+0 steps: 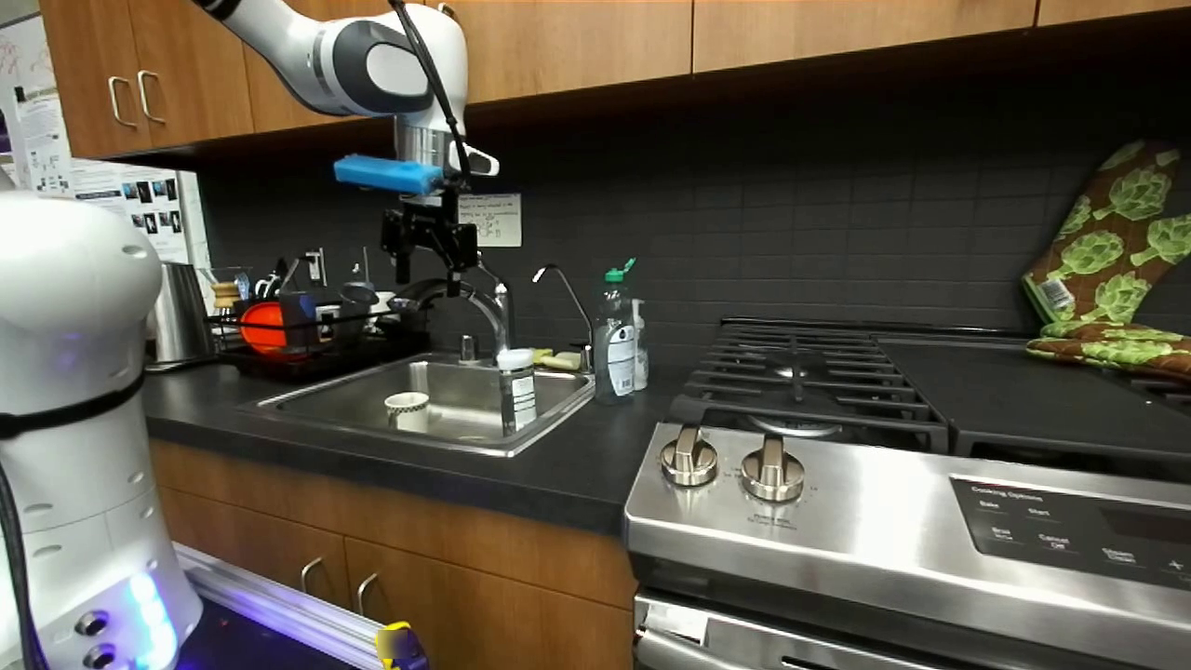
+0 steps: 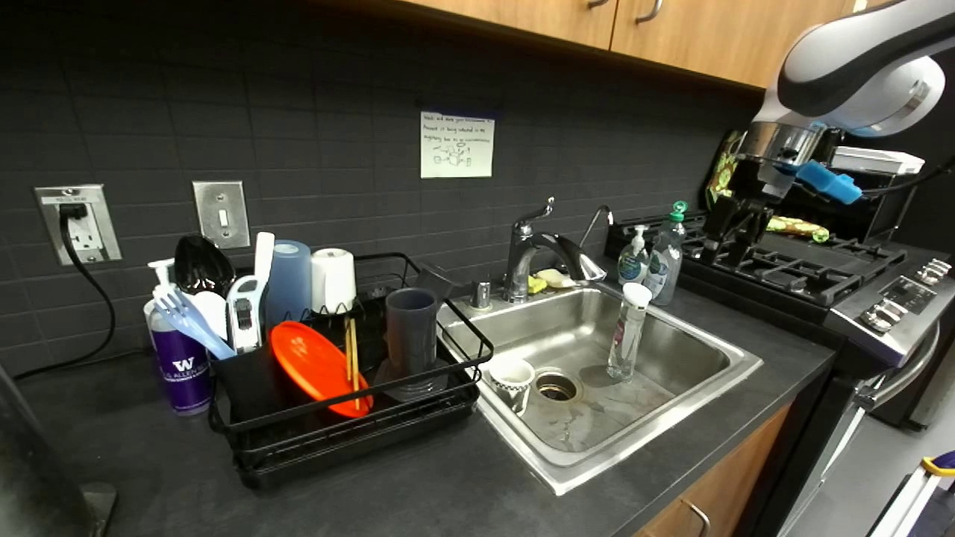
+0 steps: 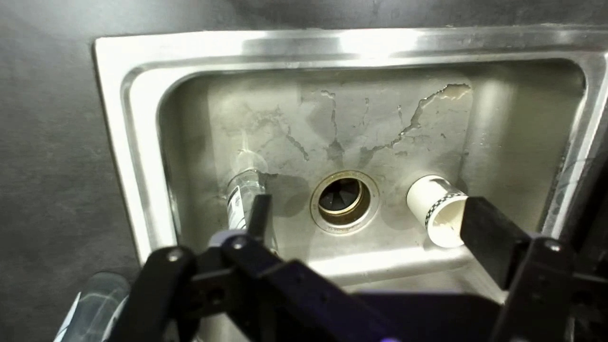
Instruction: Remove the lid from the drying rack
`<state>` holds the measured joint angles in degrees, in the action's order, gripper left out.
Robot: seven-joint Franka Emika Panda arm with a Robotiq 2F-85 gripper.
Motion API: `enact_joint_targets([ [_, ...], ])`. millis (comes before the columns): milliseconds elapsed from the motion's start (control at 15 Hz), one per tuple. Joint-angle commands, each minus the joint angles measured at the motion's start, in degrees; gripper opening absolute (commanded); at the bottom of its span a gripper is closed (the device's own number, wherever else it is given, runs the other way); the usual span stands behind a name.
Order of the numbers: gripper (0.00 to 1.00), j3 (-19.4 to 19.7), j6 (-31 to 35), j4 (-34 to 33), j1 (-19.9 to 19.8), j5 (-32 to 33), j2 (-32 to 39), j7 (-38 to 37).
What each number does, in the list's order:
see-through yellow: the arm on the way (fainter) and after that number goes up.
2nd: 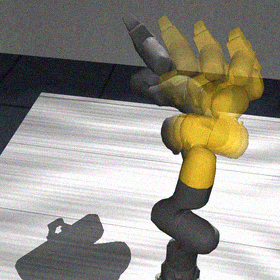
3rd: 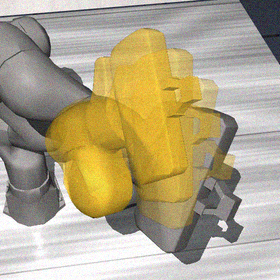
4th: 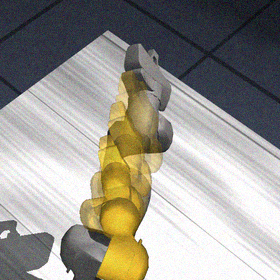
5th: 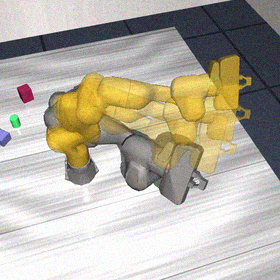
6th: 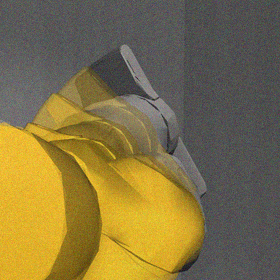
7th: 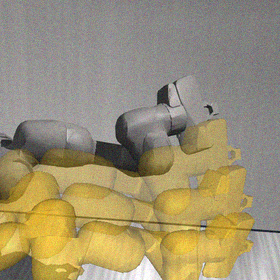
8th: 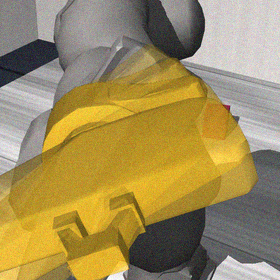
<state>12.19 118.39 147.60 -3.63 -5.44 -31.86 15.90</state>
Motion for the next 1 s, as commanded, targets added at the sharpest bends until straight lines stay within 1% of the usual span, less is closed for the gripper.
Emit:
enact_joint_targets([
  [0,1.00,-3.48,3.86,0.81,0.60,-0.65,1.11,-3.80],
  [133,1.00,-4.93,4.96,0.01,0.93,-0.27,3.08,-5.17],
  [267,1.00,-6.37,3.45,-0.90,1.25,0.07,4.36,-6.62],
  [400,1.00,-7.11,2.09,-1.46,1.87,-0.32,5.24,-7.16],
  [933,1.00,-9.64,1.02,-2.39,4.77,-1.66,6.88,-8.50],
])
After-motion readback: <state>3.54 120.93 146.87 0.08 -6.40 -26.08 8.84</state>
